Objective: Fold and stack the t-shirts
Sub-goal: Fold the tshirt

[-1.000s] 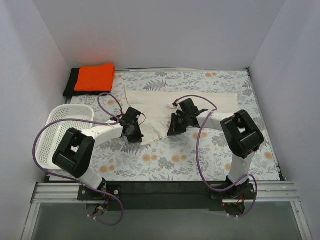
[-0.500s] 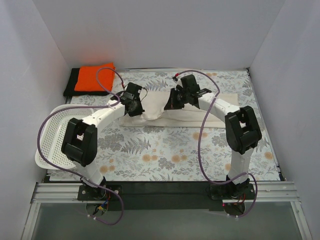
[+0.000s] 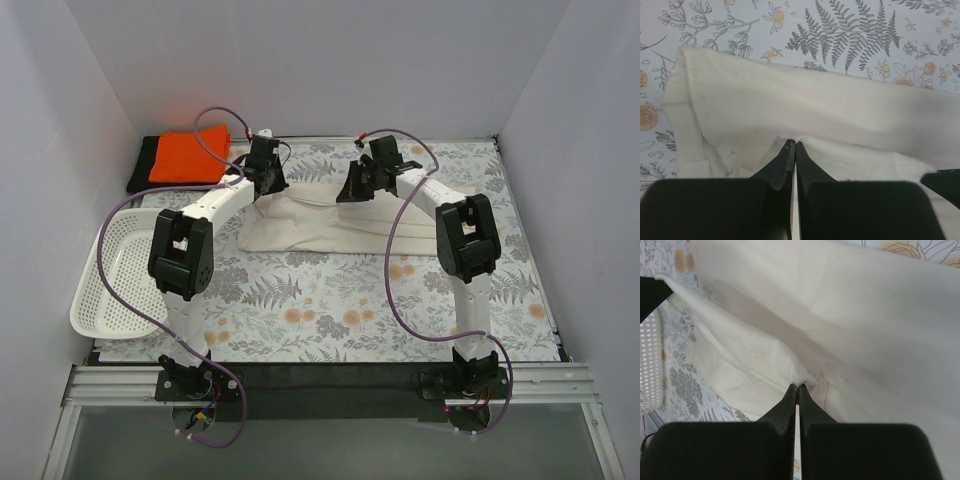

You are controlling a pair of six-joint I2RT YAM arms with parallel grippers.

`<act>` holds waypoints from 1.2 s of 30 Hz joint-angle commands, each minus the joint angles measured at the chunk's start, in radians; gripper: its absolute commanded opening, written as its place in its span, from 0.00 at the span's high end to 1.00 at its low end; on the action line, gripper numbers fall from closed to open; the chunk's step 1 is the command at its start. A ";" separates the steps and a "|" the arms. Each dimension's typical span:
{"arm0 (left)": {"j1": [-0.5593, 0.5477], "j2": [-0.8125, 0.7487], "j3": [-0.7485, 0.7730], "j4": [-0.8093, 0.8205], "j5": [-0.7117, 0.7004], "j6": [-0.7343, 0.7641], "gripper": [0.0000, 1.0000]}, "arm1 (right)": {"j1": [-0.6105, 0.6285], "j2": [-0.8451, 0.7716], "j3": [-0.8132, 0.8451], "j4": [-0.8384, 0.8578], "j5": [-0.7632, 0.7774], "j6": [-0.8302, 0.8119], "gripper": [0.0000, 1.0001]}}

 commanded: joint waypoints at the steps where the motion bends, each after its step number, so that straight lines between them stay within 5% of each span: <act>1: -0.002 -0.005 0.015 0.116 0.008 0.049 1.00 | -0.007 0.022 0.070 0.006 -0.011 -0.013 0.99; 12: -0.002 0.057 -0.030 0.176 0.051 0.035 1.00 | -0.021 0.060 0.047 0.014 0.010 -0.014 0.97; 17: -0.001 0.080 -0.028 0.187 0.018 0.038 0.99 | -0.027 0.045 0.019 0.017 0.053 -0.023 0.83; 19: 0.001 0.086 -0.019 0.190 0.015 0.041 0.90 | -0.031 0.034 0.012 0.017 0.070 -0.042 0.73; 20: 0.003 0.086 -0.013 0.190 0.009 0.043 0.76 | -0.038 0.017 0.007 0.016 0.078 -0.050 0.69; 27: 0.015 0.000 0.012 0.141 -0.041 0.020 0.27 | -0.096 -0.122 -0.045 -0.084 0.199 -0.160 0.43; 32: 0.018 -0.112 -0.045 -0.031 -0.098 -0.060 0.23 | -0.212 -0.312 -0.227 -0.144 0.272 -0.197 0.37; 36: 0.048 -0.263 -0.227 -0.086 -0.075 -0.152 0.19 | -0.333 -0.461 -0.411 -0.148 0.283 -0.192 0.37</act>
